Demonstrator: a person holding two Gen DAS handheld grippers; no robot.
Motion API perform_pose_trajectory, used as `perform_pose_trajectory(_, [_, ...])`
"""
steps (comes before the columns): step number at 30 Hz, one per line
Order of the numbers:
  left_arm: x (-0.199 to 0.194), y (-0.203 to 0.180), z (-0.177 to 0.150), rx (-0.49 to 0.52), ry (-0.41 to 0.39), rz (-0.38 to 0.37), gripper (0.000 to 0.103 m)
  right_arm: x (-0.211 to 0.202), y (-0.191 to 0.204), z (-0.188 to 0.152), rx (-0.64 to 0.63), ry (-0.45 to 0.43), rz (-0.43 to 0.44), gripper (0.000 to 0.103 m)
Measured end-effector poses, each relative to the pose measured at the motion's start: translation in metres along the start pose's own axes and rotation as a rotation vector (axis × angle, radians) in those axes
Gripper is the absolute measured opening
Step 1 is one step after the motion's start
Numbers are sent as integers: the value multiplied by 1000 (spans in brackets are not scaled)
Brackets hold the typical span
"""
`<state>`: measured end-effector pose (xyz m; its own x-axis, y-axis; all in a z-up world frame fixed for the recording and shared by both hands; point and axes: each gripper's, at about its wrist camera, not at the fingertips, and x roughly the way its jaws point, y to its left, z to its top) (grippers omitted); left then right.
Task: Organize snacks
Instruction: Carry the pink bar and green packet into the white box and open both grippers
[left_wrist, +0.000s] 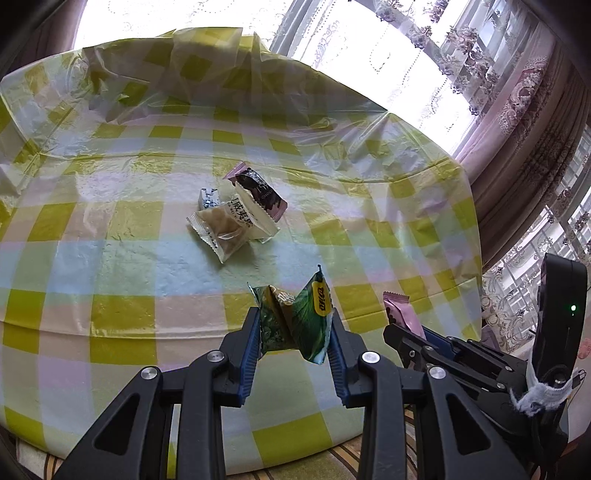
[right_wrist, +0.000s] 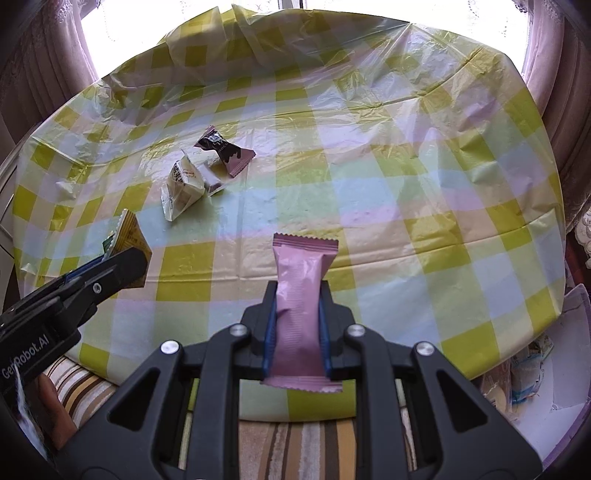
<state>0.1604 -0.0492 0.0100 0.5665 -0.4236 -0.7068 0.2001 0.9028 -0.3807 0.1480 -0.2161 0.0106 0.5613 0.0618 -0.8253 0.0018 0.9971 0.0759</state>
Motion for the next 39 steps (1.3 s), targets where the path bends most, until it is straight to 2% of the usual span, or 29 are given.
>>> perform_pose_trajectory(20, [10,-83,-23,128,79,-110,35,-40,-73,-25,45,6,-57,23])
perform_pose_trajectory(39, [40,-188,-53,307,245,-307,35,-73,-215,-68,217,51,-266,23])
